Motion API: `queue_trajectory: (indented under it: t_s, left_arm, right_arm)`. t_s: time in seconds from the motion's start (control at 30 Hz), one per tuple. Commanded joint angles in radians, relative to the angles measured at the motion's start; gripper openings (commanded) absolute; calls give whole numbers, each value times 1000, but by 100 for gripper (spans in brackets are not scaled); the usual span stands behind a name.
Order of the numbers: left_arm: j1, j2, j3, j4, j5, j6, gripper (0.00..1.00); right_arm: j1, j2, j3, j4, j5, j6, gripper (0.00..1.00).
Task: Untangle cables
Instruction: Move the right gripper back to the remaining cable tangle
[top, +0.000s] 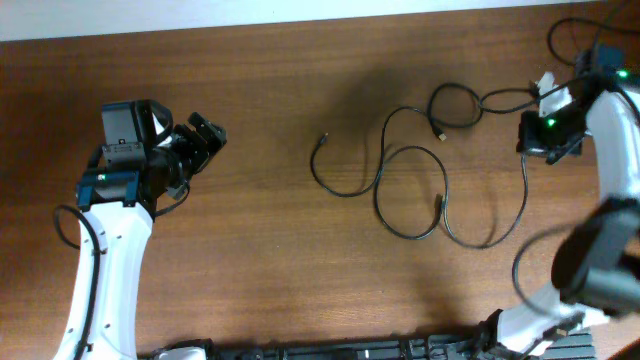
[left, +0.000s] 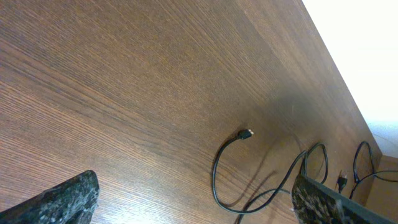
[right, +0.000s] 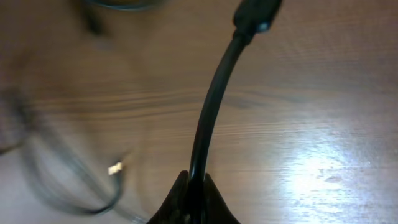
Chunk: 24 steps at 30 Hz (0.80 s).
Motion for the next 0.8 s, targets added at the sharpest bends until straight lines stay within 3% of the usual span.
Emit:
queue_trajectory:
  t_s: [0.0, 0.2, 0.3, 0.47, 0.6, 0.7, 0.73, 0.77]
  left_arm:
    - [1, 1, 6, 2, -14, 16, 99]
    - [1, 1, 6, 2, -14, 16, 99]
    - [1, 1, 6, 2, -14, 16, 99]
    - [1, 1, 6, 2, -14, 16, 99]
    - [1, 1, 6, 2, -14, 16, 99]
    - [1, 1, 6, 2, -14, 16, 99]
    - [1, 1, 6, 2, -14, 16, 99]
    - [1, 1, 6, 2, -14, 16, 99]
  right_arm:
    - [50, -127, 26, -46, -225, -74, 4]
    - [270, -122, -4, -66, -222, -73, 4]
    - [389, -113, -32, -24, -121, -25, 4]
    - [570, -113, -190, 188, -22, 133, 4]
    - [630, -113, -358, 402, 23, 310, 4]
    - [667, -113, -456, 527, 23, 329, 16]
    - [682, -113, -485, 569, 24, 331, 41]
    - [693, -113, -507, 601, 41, 370, 53]
